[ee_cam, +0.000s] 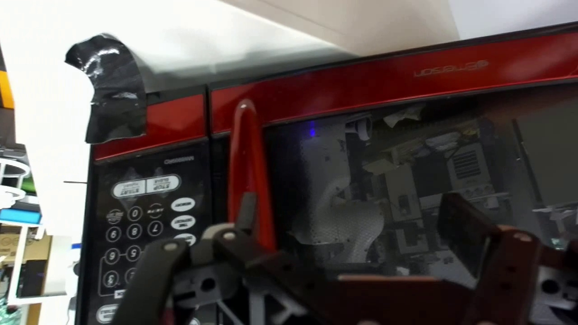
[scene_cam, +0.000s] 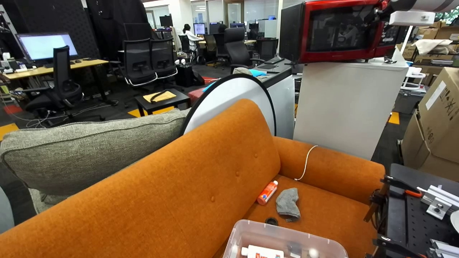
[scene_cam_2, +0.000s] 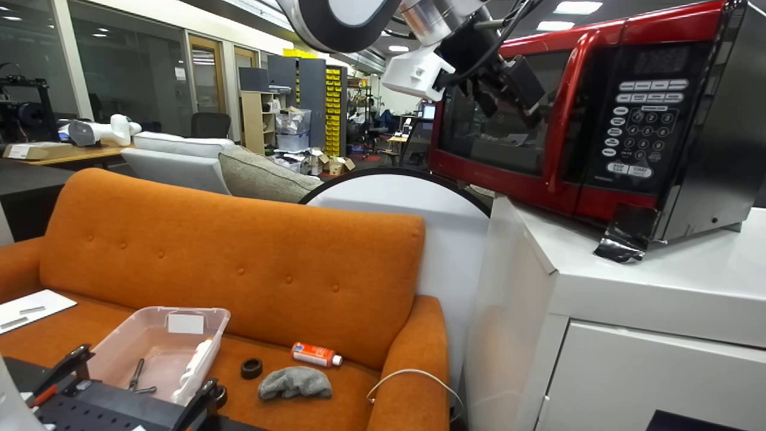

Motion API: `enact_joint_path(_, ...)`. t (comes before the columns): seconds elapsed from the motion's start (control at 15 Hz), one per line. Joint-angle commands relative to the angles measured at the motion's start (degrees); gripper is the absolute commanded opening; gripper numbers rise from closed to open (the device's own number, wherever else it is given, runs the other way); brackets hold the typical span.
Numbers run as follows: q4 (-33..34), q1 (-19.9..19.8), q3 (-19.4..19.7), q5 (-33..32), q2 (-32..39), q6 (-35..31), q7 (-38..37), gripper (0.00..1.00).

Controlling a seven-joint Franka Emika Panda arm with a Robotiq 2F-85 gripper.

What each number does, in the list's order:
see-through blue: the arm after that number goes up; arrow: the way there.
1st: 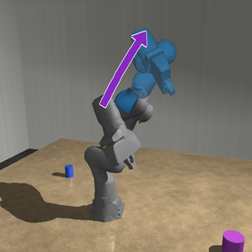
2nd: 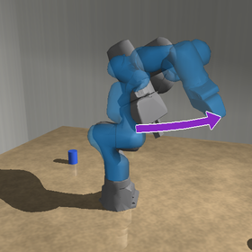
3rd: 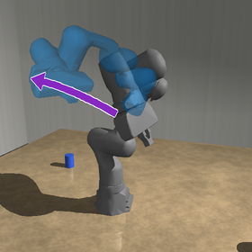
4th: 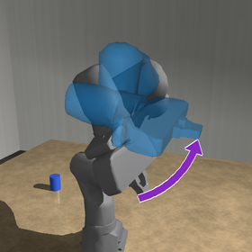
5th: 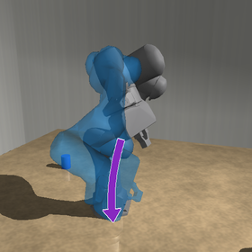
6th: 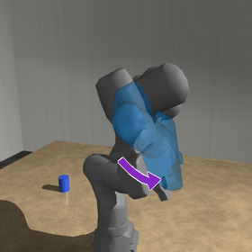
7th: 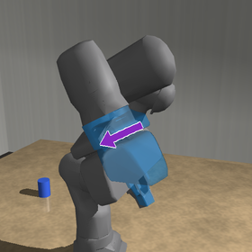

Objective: Open the microwave door

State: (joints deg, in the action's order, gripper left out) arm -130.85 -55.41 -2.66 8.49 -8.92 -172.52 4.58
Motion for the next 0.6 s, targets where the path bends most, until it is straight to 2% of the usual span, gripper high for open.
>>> enact_joint_path(0.0, 1.4, 4.9, 5.3, 8.7, -1.8, 4.6, 12.0, 1.0)
enact_joint_path(0.4, 1.3, 5.6, 13.1, 12.2, -7.4, 8.6, 25.4, 1.0)
enact_joint_path(0.53, 1.3, 5.8, 14.2, 13.1, -7.7, 10.1, 26.4, 1.0)
